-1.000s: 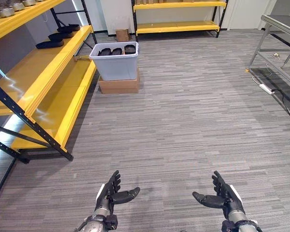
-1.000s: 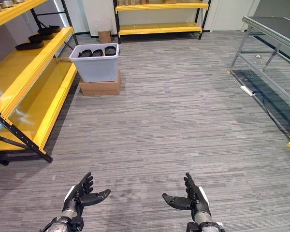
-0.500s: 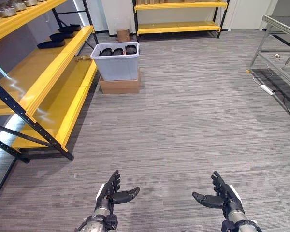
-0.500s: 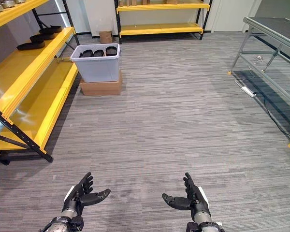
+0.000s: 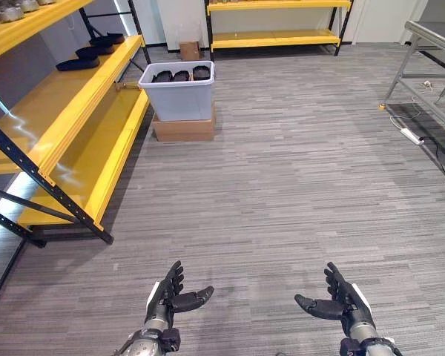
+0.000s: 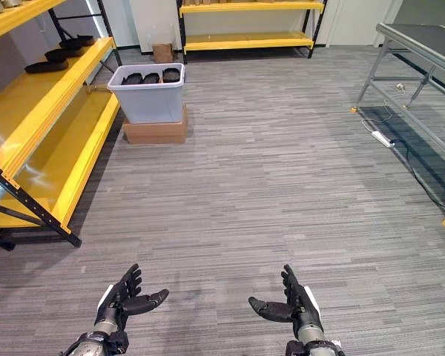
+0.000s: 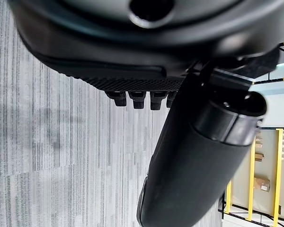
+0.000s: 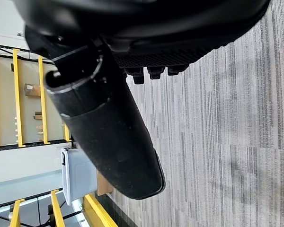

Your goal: Move parts from the plastic box to the shelf.

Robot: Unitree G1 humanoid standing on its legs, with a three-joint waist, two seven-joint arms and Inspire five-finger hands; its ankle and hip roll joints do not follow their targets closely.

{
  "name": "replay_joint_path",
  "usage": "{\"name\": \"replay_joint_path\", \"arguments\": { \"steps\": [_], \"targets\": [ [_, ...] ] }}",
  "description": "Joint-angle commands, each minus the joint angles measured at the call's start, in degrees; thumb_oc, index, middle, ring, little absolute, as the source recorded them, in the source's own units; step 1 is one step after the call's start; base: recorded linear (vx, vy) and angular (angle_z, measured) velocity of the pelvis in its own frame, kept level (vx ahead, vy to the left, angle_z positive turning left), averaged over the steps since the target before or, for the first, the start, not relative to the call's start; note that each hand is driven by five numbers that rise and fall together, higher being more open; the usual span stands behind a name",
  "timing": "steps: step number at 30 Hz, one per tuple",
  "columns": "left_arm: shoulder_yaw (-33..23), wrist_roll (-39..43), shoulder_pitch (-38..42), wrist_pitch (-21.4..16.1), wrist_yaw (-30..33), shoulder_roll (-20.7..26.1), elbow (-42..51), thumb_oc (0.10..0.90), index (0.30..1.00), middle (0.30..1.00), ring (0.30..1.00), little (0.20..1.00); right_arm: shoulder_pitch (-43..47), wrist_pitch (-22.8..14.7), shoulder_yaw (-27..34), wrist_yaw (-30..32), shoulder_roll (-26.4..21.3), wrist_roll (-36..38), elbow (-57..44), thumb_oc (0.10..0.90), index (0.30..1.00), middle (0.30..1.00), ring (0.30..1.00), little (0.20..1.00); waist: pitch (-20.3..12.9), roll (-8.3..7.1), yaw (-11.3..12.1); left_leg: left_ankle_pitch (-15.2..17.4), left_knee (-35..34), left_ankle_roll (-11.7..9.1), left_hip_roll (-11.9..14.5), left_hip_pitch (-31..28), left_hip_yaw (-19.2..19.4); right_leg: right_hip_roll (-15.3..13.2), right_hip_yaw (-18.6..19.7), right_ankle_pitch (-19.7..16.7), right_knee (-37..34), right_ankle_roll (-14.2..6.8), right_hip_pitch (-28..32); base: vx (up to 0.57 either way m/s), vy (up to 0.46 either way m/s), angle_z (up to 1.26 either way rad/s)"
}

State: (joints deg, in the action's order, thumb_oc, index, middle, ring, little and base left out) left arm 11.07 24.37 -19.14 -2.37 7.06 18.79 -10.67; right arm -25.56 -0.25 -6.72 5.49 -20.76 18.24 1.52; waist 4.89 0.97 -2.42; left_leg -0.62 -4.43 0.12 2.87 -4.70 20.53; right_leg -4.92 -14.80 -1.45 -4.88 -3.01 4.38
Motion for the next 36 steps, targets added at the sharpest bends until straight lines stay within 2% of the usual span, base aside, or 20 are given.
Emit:
{"name": "replay_joint_path", "arguments": {
  "steps": [1,7,9,12,13,14,15,17,18,20,21,22,24,26,27,29,31,34,35,36],
  "targets": [
    [-3.9,-0.4,5.0,-5.4,1.3,1.4,2.8,0.900,1.000,1.000,1.000,1.000,6.4,-5.3,0.6,0.9,-0.7,0.9,-1.9,0.900,1.000,1.000,1.000,1.000,-0.5,-3.01,1.1,-3.1,-0.6,-4.1,5.4,1.1,-3.4,-5.7,0.1,-2.2,1.7,-6.0,0.6,0.03,0.055,0.05],
    [-3.6,0.2,6.6,-5.8,2.3,2.6,2.9,0.900,1.000,1.000,1.000,1.000,8.4,-5.4,0.4,1.2,-0.7,0.8,-1.4,0.900,1.000,1.000,1.000,1.000,0.5,-3.41,1.3,-2.1,-0.1,-2.0,3.2,3.4,-4.5,-8.1,1.6,-2.1,7.4,-6.8,-2.9,0.01,0.115,0.03],
    [-3.5,0.2,7.2,-5.9,2.6,2.7,2.8,0.900,1.000,1.000,1.000,1.000,8.9,-5.3,0.2,1.3,-0.4,0.9,-0.8,0.900,1.000,1.000,1.000,1.000,1.0,-3.36,1.3,-1.3,0.5,-0.9,1.7,4.4,-5.2,-9.6,2.6,-2.8,10.5,-7.4,-4.7,0.01,0.216,0.05],
    [-3.1,-0.6,8.1,-5.7,2.5,3.5,2.7,0.900,1.000,1.000,1.000,1.000,8.8,-5.3,-0.1,0.6,0.1,1.8,-0.5,0.900,1.000,1.000,1.000,1.000,2.2,-3.00,0.7,0.2,1.6,1.3,-1.0,5.4,-6.7,-11.4,5.6,-6.6,19.6,-7.9,-9.2,0.03,0.284,0.16],
    [-2.7,-1.5,8.5,-5.5,2.1,3.8,3.1,0.900,1.000,1.000,1.000,1.000,7.9,-5.2,-0.4,0.0,0.2,2.0,-0.8,0.900,1.000,1.000,1.000,1.000,3.6,-2.43,-0.3,1.0,1.8,2.7,-2.9,5.0,-7.8,-12.5,8.4,-11.4,27.7,-7.6,-13.1,0.03,0.292,0.27],
    [-2.7,-1.5,8.5,-5.5,2.1,3.8,3.1,0.900,1.000,1.000,1.000,1.000,7.9,-5.2,-0.4,0.0,0.2,2.0,-0.8,0.900,1.000,1.000,1.000,1.000,3.5,-2.49,-0.2,1.1,1.8,2.7,-3.0,5.0,-7.7,-12.5,8.6,-11.4,27.8,-7.7,-13.3,0.03,0.298,0.44],
    [-2.2,-1.9,9.1,-5.6,2.1,4.0,3.2,0.900,1.000,1.000,1.000,1.000,7.7,-5.3,-0.5,0.0,0.2,2.1,-0.9,0.900,1.000,1.000,1.000,1.000,4.7,-2.07,-1.0,1.3,1.6,3.3,-3.8,4.4,-8.4,-12.3,10.5,-13.4,31.3,-7.3,-15.2,0.03,0.203,0.60],
    [-1.9,-2.5,9.5,-5.6,2.1,4.3,3.1,0.900,1.000,1.000,1.000,1.000,7.6,-5.3,-0.7,-0.1,0.2,2.2,-1.0,0.900,1.000,1.000,1.000,1.000,5.9,-1.69,-1.4,1.7,1.6,3.8,-3.9,3.7,-8.4,-11.2,11.5,-12.7,34.7,-6.7,-17.6,0.09,0.211,0.51],
    [-1.5,-3.4,10.2,-5.5,1.8,4.7,2.7,0.900,1.000,1.000,1.000,1.000,7.7,-5.4,-0.9,-0.2,0.0,2.6,-0.9,0.900,1.000,1.000,1.000,1.000,7.2,-0.77,-1.8,3.6,1.2,3.8,-4.1,1.7,-8.5,-9.3,10.2,-8.4,38.3,-6.9,-21.6,0.11,0.126,0.14],
    [-1.6,-3.1,10.6,-5.7,1.7,4.8,2.8,0.900,1.000,1.000,1.000,1.000,8.0,-5.6,-0.4,-0.3,-0.4,2.9,-1.4,0.900,1.000,1.000,1.000,1.000,7.8,-0.16,-2.4,3.4,1.2,3.9,-4.2,1.0,-8.2,-7.3,8.4,-7.5,36.0,-5.9,-24.4,0.20,0.100,-0.07],
    [-1.8,-2.9,10.5,-6.0,1.7,4.5,2.5,0.900,1.000,1.000,1.000,1.000,7.9,-5.7,-0.2,-0.4,-0.7,2.8,-1.6,0.900,1.000,1.000,1.000,1.000,7.8,-0.12,-2.5,4.9,0.3,3.6,-4.7,-1.0,-8.7,-6.4,6.9,-5.3,32.1,-6.4,-24.6,0.33,0.030,0.00],
    [-1.9,-2.7,10.3,-6.0,1.7,4.3,2.4,0.900,1.000,1.000,1.000,1.000,7.7,-5.7,0.1,-0.4,-0.9,2.4,-1.7,0.900,1.000,1.000,1.000,1.000,7.9,-0.24,-2.7,5.8,-0.5,3.3,-5.2,-2.6,-8.6,-6.3,4.3,-5.6,25.8,-6.7,-24.4,0.34,-0.019,0.08],
    [-1.9,-3.0,10.0,-5.8,1.5,3.8,2.2,0.900,1.000,1.000,1.000,1.000,7.4,-5.7,0.5,-0.1,-1.2,2.1,-1.5,0.900,1.000,1.000,1.000,1.000,7.9,-0.05,-3.2,7.5,-0.6,2.5,-5.2,-4.7,-8.7,-4.9,1.8,-7.3,15.9,-7.3,-23.0,0.31,-0.067,0.11],
    [-1.6,-3.4,10.3,-5.7,1.3,3.1,1.7,0.900,1.000,1.000,1.000,1.000,7.6,-5.6,0.6,0.1,-1.1,2.1,-1.2,0.900,1.000,1.000,1.000,1.000,7.8,-0.01,-3.9,8.8,-0.6,1.7,-5.4,-7.1,-9.3,-3.3,2.4,-9.9,8.7,-8.3,-23.7,0.32,-0.072,0.27],
    [-1.3,-3.8,10.7,-5.7,1.2,2.8,1.6,0.900,1.000,1.000,1.000,1.000,7.9,-5.6,0.5,0.0,-1.1,2.1,-1.3,0.900,1.000,1.000,1.000,1.000,7.6,-0.75,-4.7,8.8,-0.6,1.3,-6.1,-8.1,-9.1,-3.1,3.8,-12.5,4.9,-8.2,-24.8,0.26,-0.074,0.23],
    [-1.0,-4.3,10.8,-5.9,0.7,2.4,1.8,0.900,1.000,1.000,1.000,1.000,7.7,-5.6,0.8,-0.5,-1.3,2.2,-1.7,0.900,1.000,1.000,1.000,1.000,7.1,-0.74,-5.3,10.3,-0.6,0.7,-6.3,-10.4,-9.9,-2.3,5.2,-13.6,3.9,-8.6,-24.8,0.34,-0.091,0.36],
    [-0.3,-4.2,10.8,-6.0,0.1,1.9,1.5,0.900,1.000,1.000,1.000,1.000,6.6,-5.5,1.6,-0.7,-1.3,2.6,-1.9,0.900,1.000,1.000,1.000,1.000,5.8,-0.75,-5.9,11.2,-0.6,0.1,-5.7,-12.0,-10.5,-1.2,6.3,-14.5,2.6,-7.6,-22.8,0.38,-0.125,0.57],
    [1.0,-2.5,11.8,-6.2,-0.1,0.8,0.6,0.900,1.000,1.000,1.000,1.000,6.7,-6.2,2.8,-0.6,-1.8,3.8,-1.8,0.900,1.000,1.000,1.000,1.000,3.3,1.09,-7.2,8.8,1.8,-1.4,-3.1,-12.3,-12.1,1.7,7.1,-13.0,5.2,-5.6,-22.3,0.36,-0.162,0.53],
    [1.0,-2.5,11.8,-6.2,-0.1,0.8,0.6,0.900,1.000,1.000,1.000,1.000,6.7,-6.2,2.7,-0.6,-1.8,3.8,-1.8,0.900,1.000,1.000,1.000,1.000,3.2,0.95,-7.3,8.6,1.8,-1.3,-3.2,-12.1,-12.1,1.5,7.1,-13.1,5.2,-5.6,-22.5,0.41,-0.182,0.33],
    [1.0,-1.8,11.2,-6.3,-0.6,0.5,0.8,0.900,1.000,1.000,1.000,1.000,6.2,-6.3,3.6,-0.9,-2.3,3.9,-2.1,0.900,1.000,1.000,1.000,1.000,2.0,2.12,-7.3,7.0,3.7,-2.5,-1.5,-12.1,-12.2,3.1,6.1,-10.5,6.5,-4.3,-21.8,0.38,-0.183,0.09]
  ]
}}
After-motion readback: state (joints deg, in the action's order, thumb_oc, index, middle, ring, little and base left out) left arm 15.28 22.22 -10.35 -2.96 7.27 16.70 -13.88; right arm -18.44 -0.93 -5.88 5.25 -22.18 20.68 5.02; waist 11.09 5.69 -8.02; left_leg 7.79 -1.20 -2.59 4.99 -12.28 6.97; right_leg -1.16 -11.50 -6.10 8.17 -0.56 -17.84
